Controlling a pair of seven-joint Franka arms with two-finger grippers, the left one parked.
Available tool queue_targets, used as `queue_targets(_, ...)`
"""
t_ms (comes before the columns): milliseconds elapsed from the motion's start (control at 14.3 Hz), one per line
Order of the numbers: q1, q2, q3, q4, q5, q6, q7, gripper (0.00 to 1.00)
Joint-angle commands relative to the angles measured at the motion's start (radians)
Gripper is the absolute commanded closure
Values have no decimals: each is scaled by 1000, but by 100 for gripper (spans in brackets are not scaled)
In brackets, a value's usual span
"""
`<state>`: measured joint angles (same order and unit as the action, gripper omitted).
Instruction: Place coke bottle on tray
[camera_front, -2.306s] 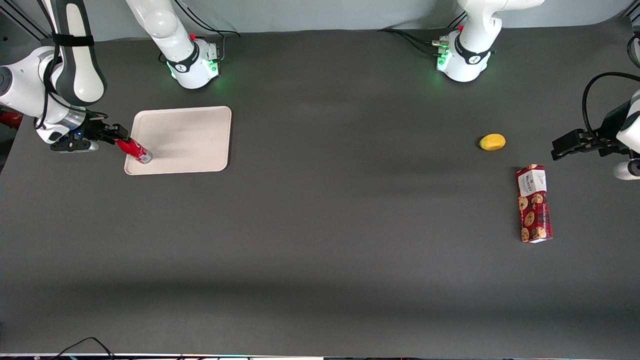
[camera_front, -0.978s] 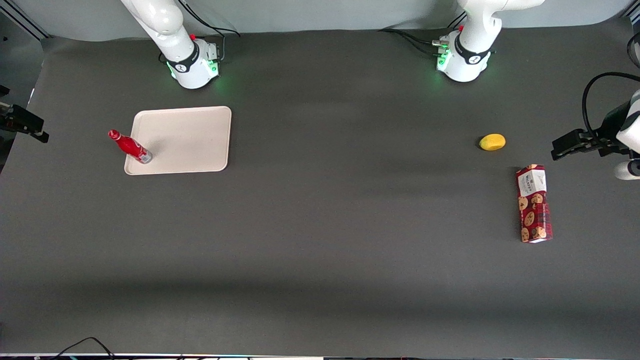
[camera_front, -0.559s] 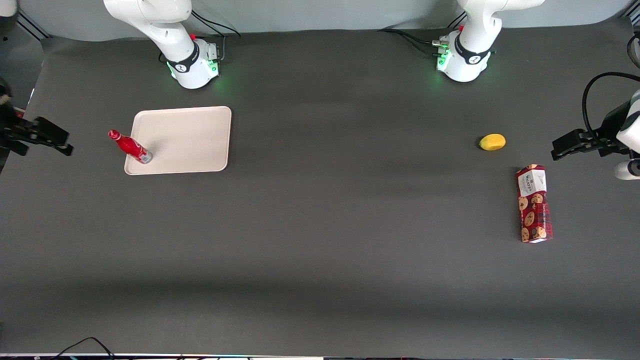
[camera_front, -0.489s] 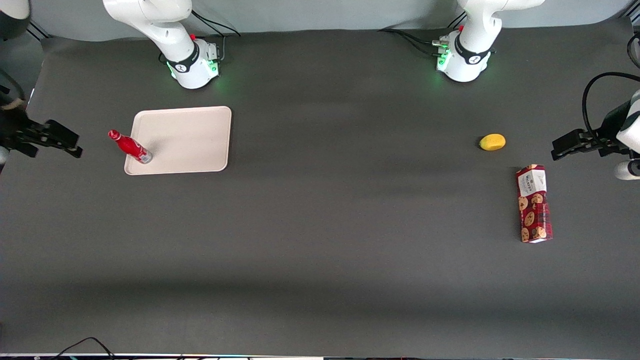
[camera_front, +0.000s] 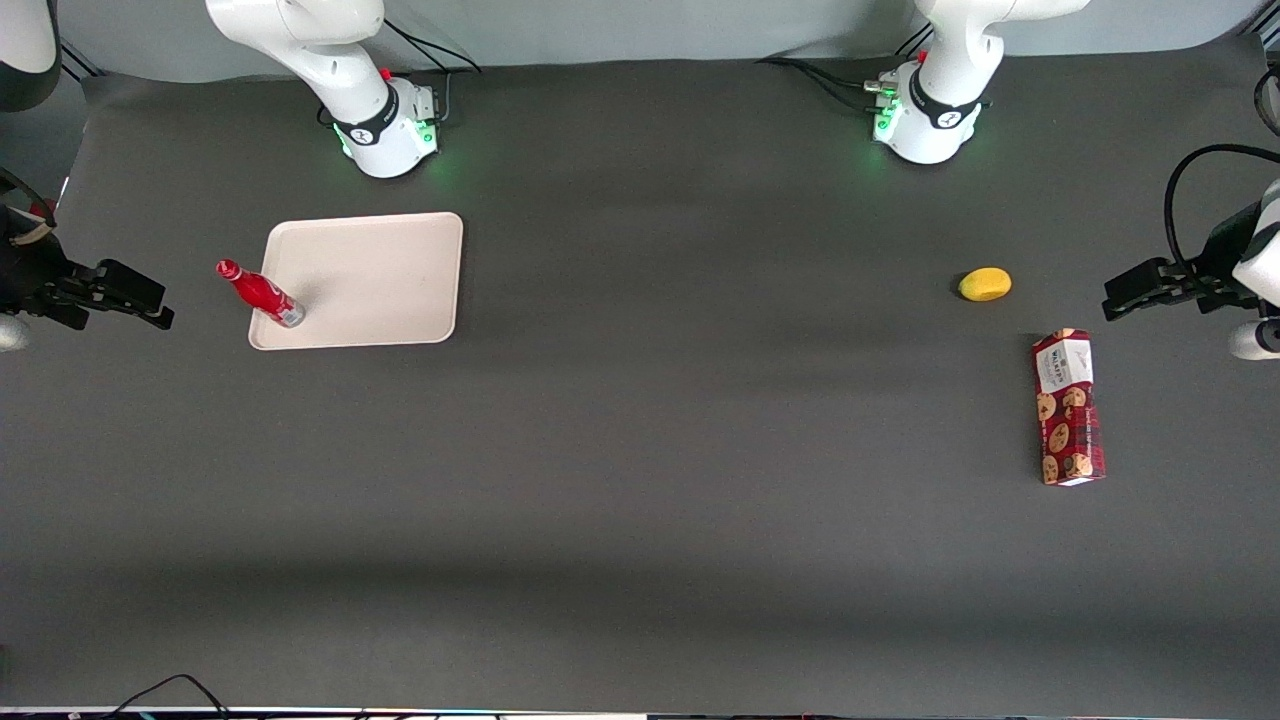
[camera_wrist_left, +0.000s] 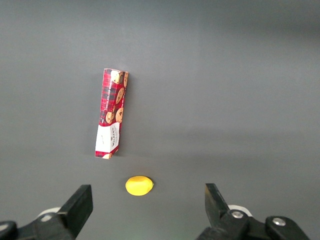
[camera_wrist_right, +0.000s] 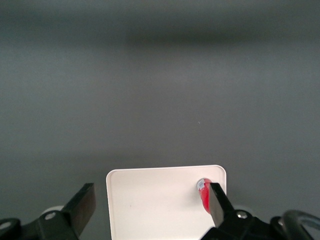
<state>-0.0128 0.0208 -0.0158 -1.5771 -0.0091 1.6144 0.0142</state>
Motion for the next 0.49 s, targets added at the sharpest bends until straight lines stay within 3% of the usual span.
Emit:
queue_targets(0,-7,-93,-1,-109,26,28,-16,0)
queue_targets(419,-39,-91,-15,-71,32,4,-20,0)
